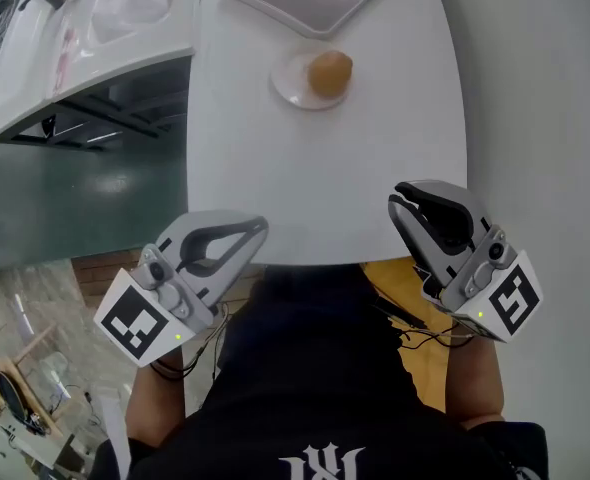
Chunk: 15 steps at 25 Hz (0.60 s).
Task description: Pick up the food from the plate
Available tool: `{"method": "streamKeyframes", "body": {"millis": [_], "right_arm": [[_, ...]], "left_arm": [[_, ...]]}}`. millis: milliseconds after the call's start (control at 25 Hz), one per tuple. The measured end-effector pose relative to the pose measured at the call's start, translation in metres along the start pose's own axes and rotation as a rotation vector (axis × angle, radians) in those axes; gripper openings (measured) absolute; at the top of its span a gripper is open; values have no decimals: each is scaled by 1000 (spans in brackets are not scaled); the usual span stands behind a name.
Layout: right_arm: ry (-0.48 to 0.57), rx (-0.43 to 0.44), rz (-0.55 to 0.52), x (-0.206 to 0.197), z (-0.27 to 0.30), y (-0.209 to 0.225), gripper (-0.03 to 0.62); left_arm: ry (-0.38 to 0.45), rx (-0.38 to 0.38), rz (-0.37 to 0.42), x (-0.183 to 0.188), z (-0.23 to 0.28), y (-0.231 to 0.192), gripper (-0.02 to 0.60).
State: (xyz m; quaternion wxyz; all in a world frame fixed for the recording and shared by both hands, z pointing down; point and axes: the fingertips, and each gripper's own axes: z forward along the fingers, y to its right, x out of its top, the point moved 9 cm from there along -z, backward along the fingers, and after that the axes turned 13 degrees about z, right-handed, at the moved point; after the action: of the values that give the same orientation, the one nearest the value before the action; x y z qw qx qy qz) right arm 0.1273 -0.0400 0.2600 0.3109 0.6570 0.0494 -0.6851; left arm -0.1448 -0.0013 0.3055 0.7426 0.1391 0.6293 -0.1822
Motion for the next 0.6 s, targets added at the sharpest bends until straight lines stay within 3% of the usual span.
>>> {"method": "streamKeyframes", "body": {"millis": [80, 160, 360, 600], "right_arm": [[-46, 20, -57, 4, 13, 20, 31], [-97, 57, -108, 4, 28, 39, 142], [-210, 162, -226, -4, 65, 77, 241], [-291, 278, -290, -16, 90, 114, 291]], "left_arm": [[-10, -10, 14, -2, 11, -16, 6], [-7, -18, 20, -8, 23, -30, 6], [-7, -41, -16, -32, 50, -50, 6], [-25, -68, -38, -50, 71, -59, 6]]}}
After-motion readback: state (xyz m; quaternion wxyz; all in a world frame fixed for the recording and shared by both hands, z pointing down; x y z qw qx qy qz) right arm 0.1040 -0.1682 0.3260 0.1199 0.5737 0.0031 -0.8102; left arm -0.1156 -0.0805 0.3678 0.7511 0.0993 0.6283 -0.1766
